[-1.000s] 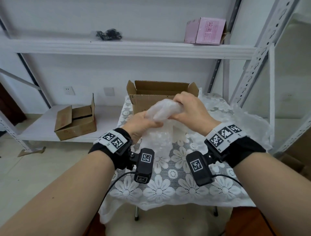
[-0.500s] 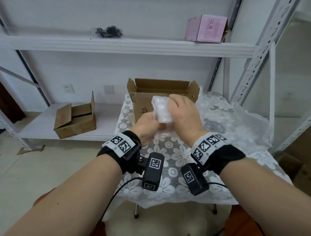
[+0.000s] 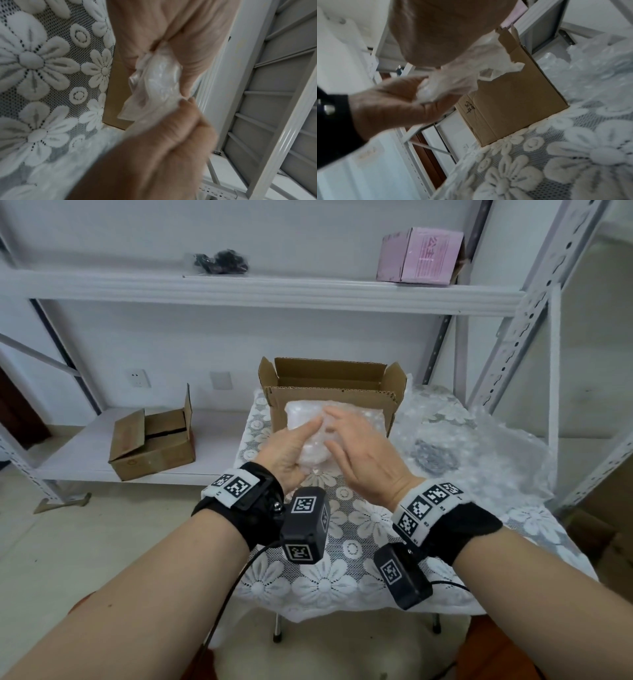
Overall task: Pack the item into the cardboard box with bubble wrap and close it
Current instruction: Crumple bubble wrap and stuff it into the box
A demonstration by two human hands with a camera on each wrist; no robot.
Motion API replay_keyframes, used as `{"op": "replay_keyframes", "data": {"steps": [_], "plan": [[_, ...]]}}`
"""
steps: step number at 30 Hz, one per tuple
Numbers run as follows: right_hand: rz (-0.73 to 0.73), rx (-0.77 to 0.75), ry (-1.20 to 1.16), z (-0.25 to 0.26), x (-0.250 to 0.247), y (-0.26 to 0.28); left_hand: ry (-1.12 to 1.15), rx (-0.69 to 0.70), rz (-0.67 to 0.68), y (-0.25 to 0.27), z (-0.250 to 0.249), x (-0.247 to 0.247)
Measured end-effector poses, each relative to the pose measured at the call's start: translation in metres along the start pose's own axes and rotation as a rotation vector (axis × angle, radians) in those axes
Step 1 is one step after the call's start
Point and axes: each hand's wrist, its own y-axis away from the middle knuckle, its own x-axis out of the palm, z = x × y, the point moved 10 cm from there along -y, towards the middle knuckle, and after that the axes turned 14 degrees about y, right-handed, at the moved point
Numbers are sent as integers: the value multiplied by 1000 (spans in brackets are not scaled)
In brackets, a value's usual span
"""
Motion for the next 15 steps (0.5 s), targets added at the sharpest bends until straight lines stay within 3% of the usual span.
{"op": "replay_keyframes", "data": {"steps": [2, 4, 9, 12, 15], "plan": [[-36, 126, -72, -17, -5, -2, -67, 69, -71, -2, -7, -10], [25, 275, -160, -36, 3, -2, -105, 112, -46, -2, -13, -9], [269, 696, -911, -60, 39, 18, -46, 46, 142, 11, -15, 10], [301, 773, -1282, -51, 48, 19, -16, -16, 187, 14, -11, 17], [292, 804, -1489, -44, 50, 14, -51, -1, 222, 17, -15, 29]]}}
